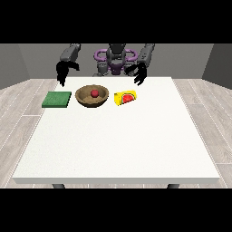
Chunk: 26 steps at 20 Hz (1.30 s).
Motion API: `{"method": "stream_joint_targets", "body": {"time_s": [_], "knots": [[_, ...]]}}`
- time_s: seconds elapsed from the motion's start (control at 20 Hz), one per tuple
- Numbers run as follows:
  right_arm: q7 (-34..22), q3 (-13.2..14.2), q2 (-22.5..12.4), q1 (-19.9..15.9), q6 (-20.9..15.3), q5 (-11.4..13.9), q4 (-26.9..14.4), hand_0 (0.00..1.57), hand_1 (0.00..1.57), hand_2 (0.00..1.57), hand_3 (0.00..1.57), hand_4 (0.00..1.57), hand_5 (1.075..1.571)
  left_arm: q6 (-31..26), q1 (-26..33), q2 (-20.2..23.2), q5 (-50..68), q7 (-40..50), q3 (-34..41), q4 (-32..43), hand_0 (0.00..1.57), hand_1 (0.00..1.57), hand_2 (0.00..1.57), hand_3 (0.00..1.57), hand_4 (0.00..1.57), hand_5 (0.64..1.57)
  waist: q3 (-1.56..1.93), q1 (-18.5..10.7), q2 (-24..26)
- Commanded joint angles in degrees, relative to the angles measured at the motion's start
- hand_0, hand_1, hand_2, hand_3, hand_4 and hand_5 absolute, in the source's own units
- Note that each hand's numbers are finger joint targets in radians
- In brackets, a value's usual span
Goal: Pick the cup and pour the ball into the bowl, then pick the bowl and place it on the pad
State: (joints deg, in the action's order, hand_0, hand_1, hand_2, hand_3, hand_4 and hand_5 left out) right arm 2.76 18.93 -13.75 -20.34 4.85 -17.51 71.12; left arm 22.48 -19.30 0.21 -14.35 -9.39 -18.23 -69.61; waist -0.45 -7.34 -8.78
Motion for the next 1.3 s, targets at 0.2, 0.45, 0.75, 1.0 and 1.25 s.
{"method": "stream_joint_targets", "body": {"time_s": [0.2, 0.45, 0.75, 1.0, 1.25], "knots": [[9.9, -1.3, 3.9, -2.3, -3.8, 3.9, -9.3, 0.00, 0.00, 0.00, 0.00, 0.51, 1.569, -9.1, 3.0, 1.5, 8.1, -10.5, 3.3, -3.1, 0.00, 0.00, 0.00, 0.00, 0.90, 1.445, 0.46, -1.9, -3.3], [14.9, -0.4, 2.5, -3.2, -0.9, 3.5, -19.9, 0.00, 0.00, 0.00, 0.00, 0.43, 1.570, -11.1, 6.8, 1.7, 8.2, -8.6, 3.5, -5.7, 0.00, 0.00, 0.00, 0.00, 0.92, 1.436, 0.48, -1.3, -0.8], [21.4, 0.4, 0.3, -6.1, 2.0, 3.7, -29.3, 0.00, 0.00, 0.00, 0.00, 0.37, 1.571, -12.5, 5.8, 2.8, 7.5, -8.3, 5.2, -7.9, 0.00, 0.00, 0.00, 0.00, 0.95, 1.429, 0.48, -0.8, -3.7], [30.3, 0.5, 1.1, -4.6, 3.1, 4.9, -36.5, 0.00, 0.00, 0.00, 0.00, 0.35, 1.571, -11.7, 5.9, 1.9, 5.4, -2.6, 3.6, -15.5, 0.00, 0.00, 0.00, 0.00, 0.96, 1.427, 0.52, -2.0, -4.5], [30.1, -1.4, 3.8, -6.2, 0.8, 6.0, -39.9, 0.00, 0.00, 0.00, 0.00, 0.37, 1.571, -12.8, 5.4, 2.3, 5.8, 1.0, 5.7, -17.2, 0.00, 0.00, 0.00, 0.00, 0.96, 1.425, 0.50, -1.4, -2.5]]}}
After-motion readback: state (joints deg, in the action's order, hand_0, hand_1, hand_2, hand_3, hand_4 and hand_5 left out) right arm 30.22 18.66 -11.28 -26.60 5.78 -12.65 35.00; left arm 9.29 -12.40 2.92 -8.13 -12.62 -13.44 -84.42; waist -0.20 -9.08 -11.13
